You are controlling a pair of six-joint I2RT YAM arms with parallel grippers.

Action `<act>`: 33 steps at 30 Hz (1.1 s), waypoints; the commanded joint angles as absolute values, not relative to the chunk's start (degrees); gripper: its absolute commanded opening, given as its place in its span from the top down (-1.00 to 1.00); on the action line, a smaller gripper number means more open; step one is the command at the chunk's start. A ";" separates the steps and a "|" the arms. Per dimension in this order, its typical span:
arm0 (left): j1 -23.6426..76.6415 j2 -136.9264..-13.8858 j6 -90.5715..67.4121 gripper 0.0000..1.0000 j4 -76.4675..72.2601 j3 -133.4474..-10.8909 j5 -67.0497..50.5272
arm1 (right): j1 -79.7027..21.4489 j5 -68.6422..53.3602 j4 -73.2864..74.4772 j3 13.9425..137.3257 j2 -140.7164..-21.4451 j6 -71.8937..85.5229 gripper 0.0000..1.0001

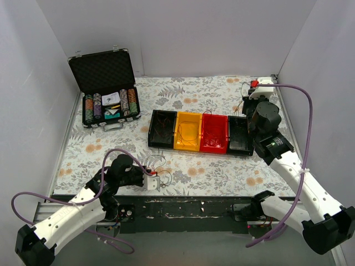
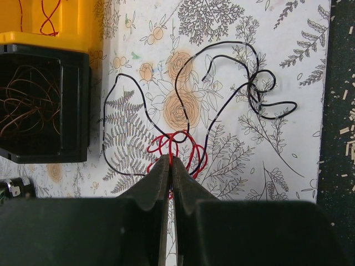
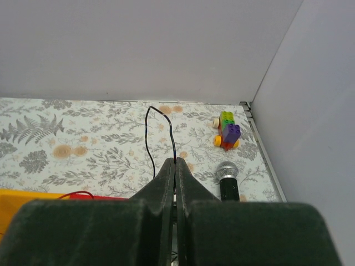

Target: Untangle the cables

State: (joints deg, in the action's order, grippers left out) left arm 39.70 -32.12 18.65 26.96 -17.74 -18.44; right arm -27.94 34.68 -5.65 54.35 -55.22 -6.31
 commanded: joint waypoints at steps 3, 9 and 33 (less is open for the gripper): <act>39.38 -31.20 18.99 1.00 27.51 -18.81 -18.19 | -24.62 32.26 -6.24 51.77 -54.75 -3.52 0.97; 39.29 -30.94 18.98 1.00 27.42 -18.37 -18.28 | -22.33 30.76 -4.49 48.00 -55.28 -1.67 0.97; 38.85 -30.32 18.63 1.00 26.98 -18.11 -18.37 | -15.47 25.93 1.68 44.99 -73.73 12.30 0.97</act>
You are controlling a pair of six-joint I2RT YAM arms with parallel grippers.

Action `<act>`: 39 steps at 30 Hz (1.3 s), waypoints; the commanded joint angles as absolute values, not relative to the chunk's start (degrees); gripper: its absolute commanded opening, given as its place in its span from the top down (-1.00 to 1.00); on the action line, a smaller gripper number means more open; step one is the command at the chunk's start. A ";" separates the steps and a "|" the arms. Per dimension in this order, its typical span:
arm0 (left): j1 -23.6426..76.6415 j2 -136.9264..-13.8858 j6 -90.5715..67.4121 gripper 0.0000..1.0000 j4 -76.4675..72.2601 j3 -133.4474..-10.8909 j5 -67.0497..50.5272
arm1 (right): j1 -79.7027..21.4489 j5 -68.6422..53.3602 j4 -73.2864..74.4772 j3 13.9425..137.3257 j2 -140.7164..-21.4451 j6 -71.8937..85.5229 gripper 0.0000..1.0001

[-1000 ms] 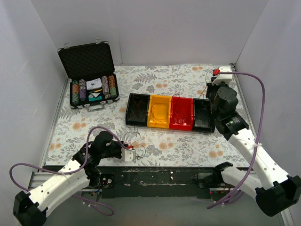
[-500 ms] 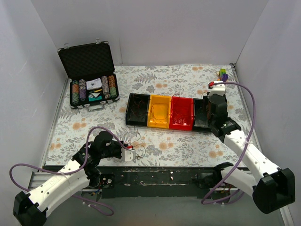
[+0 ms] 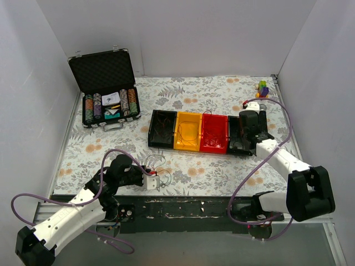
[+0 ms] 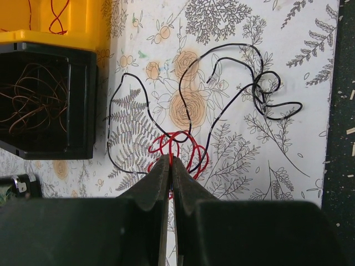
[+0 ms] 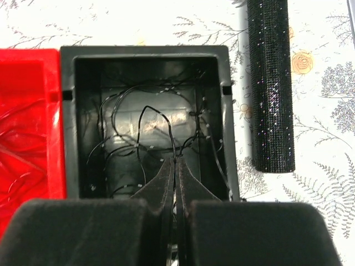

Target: Untangle the cables

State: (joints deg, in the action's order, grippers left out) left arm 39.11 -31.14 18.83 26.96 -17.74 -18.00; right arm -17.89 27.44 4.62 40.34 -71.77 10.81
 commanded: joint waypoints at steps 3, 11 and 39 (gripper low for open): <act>38.85 -30.15 18.63 1.00 26.98 -18.11 -18.19 | -14.50 24.88 0.53 47.71 -75.14 12.74 0.97; 38.76 -29.80 18.54 1.00 27.16 -17.40 -18.19 | -14.33 24.69 -2.81 51.85 -77.51 10.99 0.97; 38.76 -29.62 17.84 1.00 27.42 -17.58 -18.98 | -16.78 21.36 5.89 56.42 -70.59 15.56 -0.36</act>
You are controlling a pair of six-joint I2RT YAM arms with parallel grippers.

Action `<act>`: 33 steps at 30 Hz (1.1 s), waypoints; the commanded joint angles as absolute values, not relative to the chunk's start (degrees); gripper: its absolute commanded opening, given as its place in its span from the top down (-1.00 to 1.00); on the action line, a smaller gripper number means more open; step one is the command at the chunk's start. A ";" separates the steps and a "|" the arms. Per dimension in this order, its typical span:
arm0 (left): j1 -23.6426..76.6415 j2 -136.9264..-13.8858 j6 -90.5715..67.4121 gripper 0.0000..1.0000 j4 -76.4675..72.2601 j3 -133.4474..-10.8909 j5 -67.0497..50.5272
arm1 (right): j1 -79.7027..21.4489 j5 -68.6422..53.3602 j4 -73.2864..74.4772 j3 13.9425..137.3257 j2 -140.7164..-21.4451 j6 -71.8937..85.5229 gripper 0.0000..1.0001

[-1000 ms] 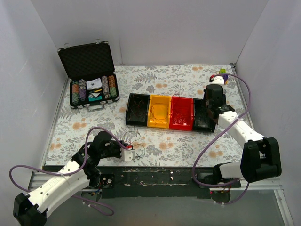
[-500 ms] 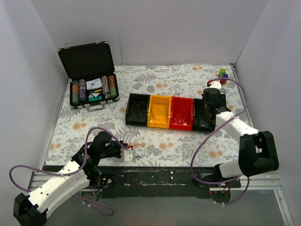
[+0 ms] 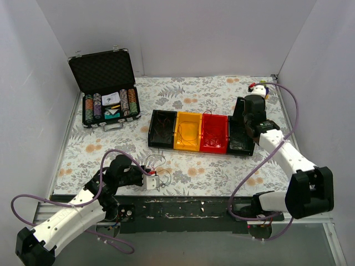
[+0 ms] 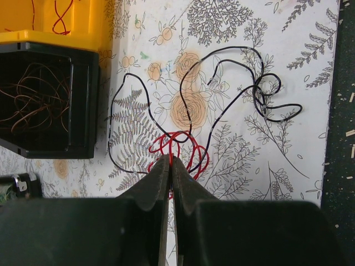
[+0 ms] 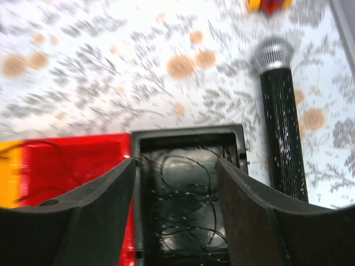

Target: Untangle the cables

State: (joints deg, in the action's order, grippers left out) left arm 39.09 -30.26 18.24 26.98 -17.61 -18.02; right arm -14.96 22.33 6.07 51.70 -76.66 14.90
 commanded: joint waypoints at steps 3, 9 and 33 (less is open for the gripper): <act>38.67 -29.62 17.23 1.00 27.33 -17.58 -18.90 | -20.02 19.69 6.41 56.51 -66.28 15.29 -0.54; 38.23 -29.18 14.33 1.00 26.11 -16.62 -18.55 | -34.52 15.57 4.32 48.89 -57.15 15.20 -0.60; 37.71 -29.62 12.13 1.00 26.19 -17.14 -18.63 | -78.05 16.88 -33.92 35.41 -84.98 19.94 -0.61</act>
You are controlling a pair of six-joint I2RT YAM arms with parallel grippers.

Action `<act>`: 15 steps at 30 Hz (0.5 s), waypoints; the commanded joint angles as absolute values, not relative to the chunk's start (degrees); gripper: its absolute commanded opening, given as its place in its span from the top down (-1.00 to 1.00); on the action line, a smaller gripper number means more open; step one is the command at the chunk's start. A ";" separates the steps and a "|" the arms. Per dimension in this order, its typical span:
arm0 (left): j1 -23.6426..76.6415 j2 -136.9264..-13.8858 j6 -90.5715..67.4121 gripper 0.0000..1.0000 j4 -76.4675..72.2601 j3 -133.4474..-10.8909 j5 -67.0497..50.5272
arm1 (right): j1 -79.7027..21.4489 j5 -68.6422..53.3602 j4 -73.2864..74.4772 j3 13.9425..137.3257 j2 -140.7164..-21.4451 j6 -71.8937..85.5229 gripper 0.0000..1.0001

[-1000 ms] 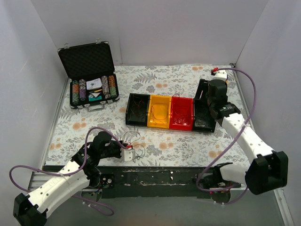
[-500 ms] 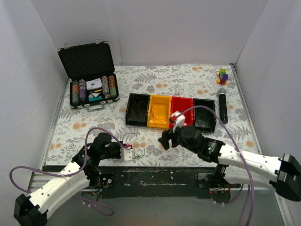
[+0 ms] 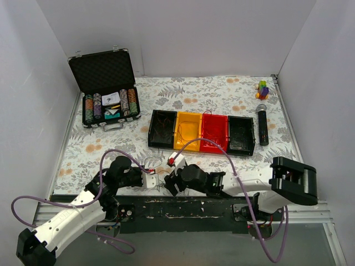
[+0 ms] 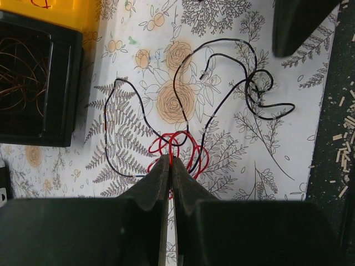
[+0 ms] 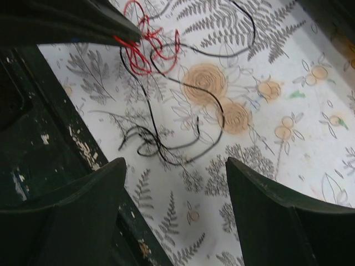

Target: Untangle the cables

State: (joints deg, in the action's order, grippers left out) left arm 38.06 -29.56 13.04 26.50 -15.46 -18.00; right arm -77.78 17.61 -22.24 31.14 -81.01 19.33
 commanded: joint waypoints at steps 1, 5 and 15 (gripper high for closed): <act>37.71 -29.62 11.87 1.00 26.28 -17.23 -18.55 | -78.05 16.18 -35.23 36.03 -86.56 20.30 -0.60; 37.79 -29.18 11.78 1.00 27.07 -17.32 -18.72 | -78.05 13.45 -36.91 38.66 -91.04 21.00 -0.54; 37.79 -28.92 11.60 1.00 27.77 -18.46 -18.54 | -78.05 14.32 -34.63 38.06 -95.27 24.69 0.16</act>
State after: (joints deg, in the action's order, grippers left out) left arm 37.82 -29.32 11.94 27.24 -15.90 -18.02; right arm -77.76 13.32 -32.36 37.80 -95.00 22.22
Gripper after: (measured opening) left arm 0.018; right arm 0.514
